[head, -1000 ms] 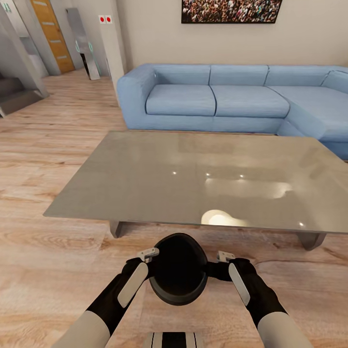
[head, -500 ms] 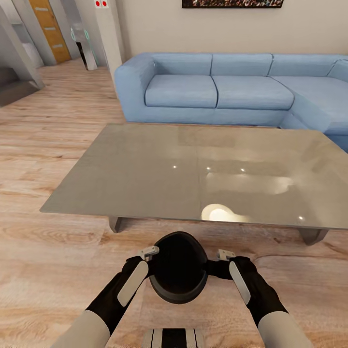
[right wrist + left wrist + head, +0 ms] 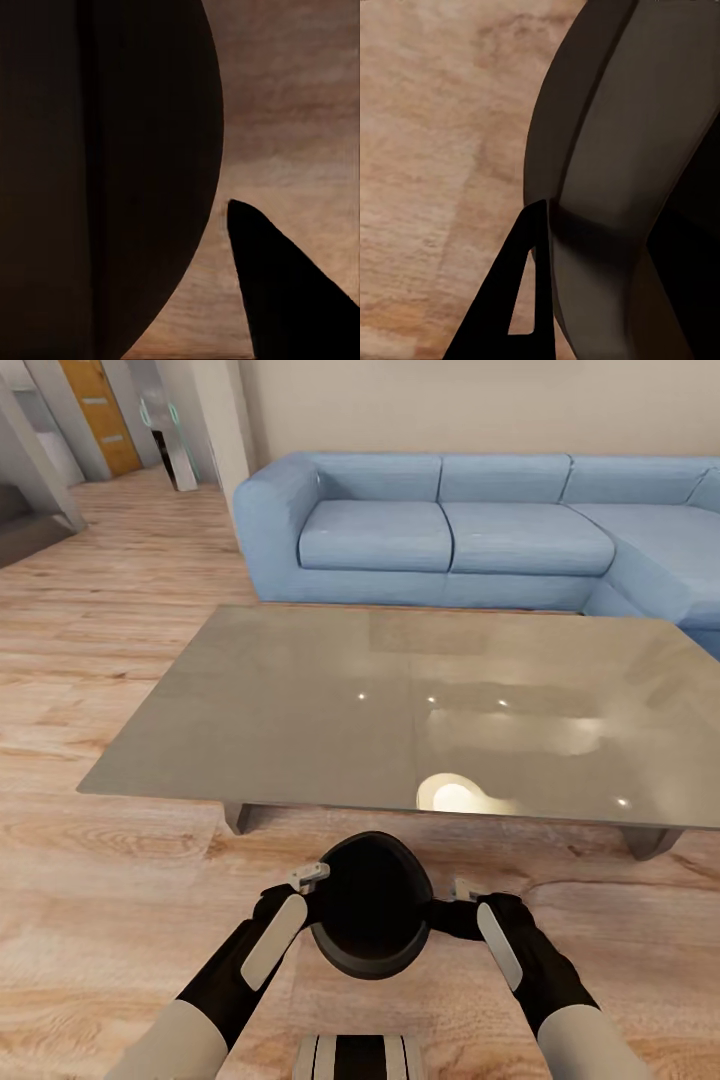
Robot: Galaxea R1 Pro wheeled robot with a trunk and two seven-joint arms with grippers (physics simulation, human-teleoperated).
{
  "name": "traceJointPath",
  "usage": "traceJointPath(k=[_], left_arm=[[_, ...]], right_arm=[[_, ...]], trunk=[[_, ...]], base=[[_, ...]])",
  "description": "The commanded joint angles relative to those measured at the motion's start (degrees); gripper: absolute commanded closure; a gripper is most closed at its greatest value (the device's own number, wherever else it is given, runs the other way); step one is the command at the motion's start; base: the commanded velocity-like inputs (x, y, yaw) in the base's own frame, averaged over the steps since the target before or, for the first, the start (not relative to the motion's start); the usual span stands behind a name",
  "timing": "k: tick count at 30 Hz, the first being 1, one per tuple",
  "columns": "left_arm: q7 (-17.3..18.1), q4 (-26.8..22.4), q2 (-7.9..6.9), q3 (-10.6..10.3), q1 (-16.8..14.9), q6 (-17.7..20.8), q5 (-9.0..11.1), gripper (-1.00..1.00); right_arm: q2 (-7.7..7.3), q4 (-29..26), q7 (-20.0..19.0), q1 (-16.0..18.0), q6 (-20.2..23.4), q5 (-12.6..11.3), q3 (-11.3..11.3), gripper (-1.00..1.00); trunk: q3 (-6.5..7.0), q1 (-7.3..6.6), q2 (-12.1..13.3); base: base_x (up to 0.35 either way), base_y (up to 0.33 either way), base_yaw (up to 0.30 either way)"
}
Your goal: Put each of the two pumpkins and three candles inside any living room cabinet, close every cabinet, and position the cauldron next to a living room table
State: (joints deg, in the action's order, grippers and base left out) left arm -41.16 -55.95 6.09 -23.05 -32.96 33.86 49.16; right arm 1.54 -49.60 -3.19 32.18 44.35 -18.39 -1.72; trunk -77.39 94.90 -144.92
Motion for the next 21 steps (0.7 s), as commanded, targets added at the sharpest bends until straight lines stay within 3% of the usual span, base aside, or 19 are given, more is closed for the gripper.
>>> traceJointPath(k=[1, 3, 4, 16, 21], left_arm=[[3.9, 3.9, -0.03, 0.1, 0.0, -0.7, 1.1, 1.0], [3.9, 3.9, -0.03, 0.1, 0.0, -0.7, 1.1, 1.0], [3.9, 3.9, -0.03, 0.1, 0.0, -0.7, 1.1, -1.0], [3.9, 3.8, -0.03, 0.1, 0.0, -0.6, 1.1, -1.0], [3.9, 3.8, -0.03, 0.0, 0.0, -0.6, 1.1, -1.0]], right_arm=[[-0.04, 0.1, 0.0, 0.0, 0.2, 3.2, 0.0, -1.0], [-0.04, 0.1, 0.0, 0.0, 0.2, 3.3, 0.0, -1.0], [-0.04, 0.1, 0.0, 0.0, 0.2, 3.3, 0.0, -1.0], [-0.04, 0.1, 0.0, 0.0, 0.2, 3.3, 0.1, -1.0], [-0.04, 0.1, 0.0, 0.0, 0.2, 3.3, 0.0, -1.0]], trunk=[[-0.06, 0.02, 0.0], [-0.06, 0.02, 0.0], [-0.06, 0.02, 0.0], [-0.06, 0.02, 0.0], [1.05, -0.11, 0.1]], base=[[0.0, 0.0, 0.0], [0.0, 0.0, 0.0], [0.0, 0.0, 0.0], [0.0, 0.0, 0.0], [0.0, 0.0, 0.0]])
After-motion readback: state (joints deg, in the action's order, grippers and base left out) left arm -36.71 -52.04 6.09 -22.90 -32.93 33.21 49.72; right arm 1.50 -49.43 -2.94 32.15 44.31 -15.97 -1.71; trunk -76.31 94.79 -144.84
